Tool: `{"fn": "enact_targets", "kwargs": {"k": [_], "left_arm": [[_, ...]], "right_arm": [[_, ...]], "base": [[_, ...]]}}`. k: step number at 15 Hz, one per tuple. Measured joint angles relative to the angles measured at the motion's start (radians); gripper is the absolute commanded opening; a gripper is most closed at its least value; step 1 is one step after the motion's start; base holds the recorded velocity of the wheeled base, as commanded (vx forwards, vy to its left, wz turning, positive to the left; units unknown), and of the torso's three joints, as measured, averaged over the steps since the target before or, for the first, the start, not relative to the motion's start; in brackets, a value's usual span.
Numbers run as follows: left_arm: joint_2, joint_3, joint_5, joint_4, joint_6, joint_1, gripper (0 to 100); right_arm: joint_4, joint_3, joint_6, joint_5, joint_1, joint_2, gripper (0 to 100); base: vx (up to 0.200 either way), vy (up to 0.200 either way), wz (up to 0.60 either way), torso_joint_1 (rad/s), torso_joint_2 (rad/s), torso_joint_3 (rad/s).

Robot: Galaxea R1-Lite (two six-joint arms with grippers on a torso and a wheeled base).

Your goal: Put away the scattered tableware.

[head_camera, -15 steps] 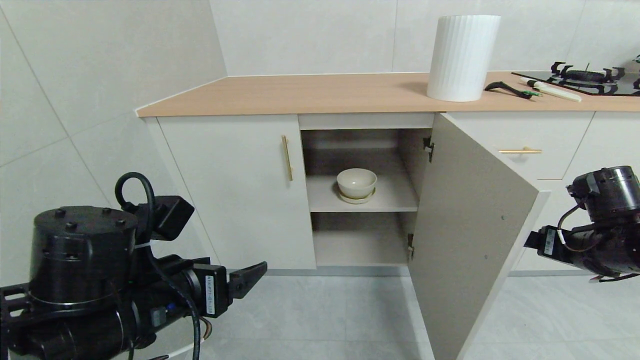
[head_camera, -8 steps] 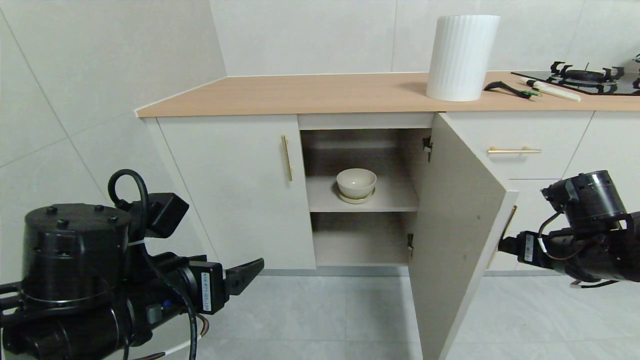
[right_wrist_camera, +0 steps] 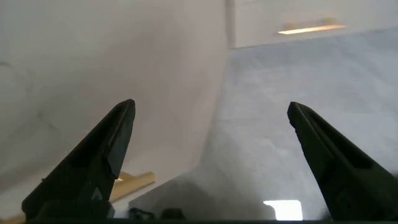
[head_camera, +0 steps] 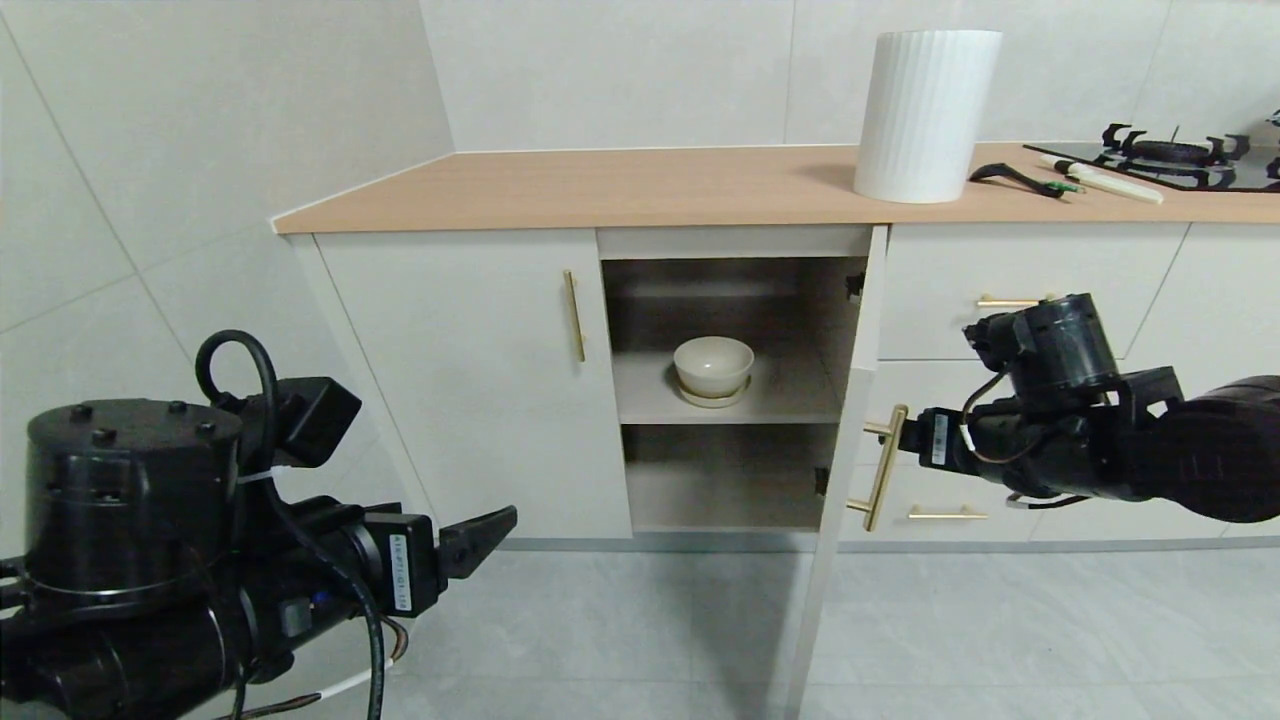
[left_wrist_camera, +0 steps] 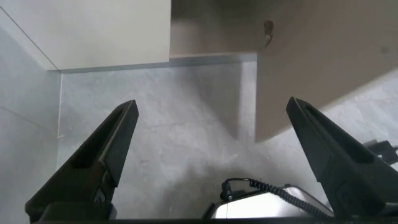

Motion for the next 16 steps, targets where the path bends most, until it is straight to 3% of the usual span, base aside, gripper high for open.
{"fn": "enact_targets", "kwargs": {"k": [7, 9, 11, 14, 16], "left_arm": [[0.002, 0.005, -0.001, 0.000, 0.013, 0.001, 100], [0.004, 0.009, -0.001, 0.001, 0.024, 0.001, 100], [0.004, 0.022, -0.001, 0.000, 0.055, 0.001, 100], [0.002, 0.029, -0.001, 0.000, 0.064, 0.001, 100], [0.001, 0.030, 0.000, 0.000, 0.064, 0.001, 100]], "right_arm": [[0.083, -0.267, -0.021, 0.021, 0.052, 0.200, 100], [0.081, -0.291, -0.019, 0.020, 0.066, 0.236, 100], [0.081, -0.297, -0.017, 0.020, 0.070, 0.255, 100], [0.079, -0.298, -0.011, 0.018, 0.076, 0.276, 100], [0.064, -0.298, -0.001, 0.017, 0.079, 0.288, 100]], "base": [[0.000, 0.000, 0.00, 0.000, 0.00, 0.000], [0.000, 0.000, 0.00, 0.000, 0.00, 0.000], [0.000, 0.000, 0.00, 0.000, 0.00, 0.000], [0.000, 0.000, 0.00, 0.000, 0.00, 0.000], [0.200, 0.000, 0.00, 0.005, 0.00, 0.002]]}}
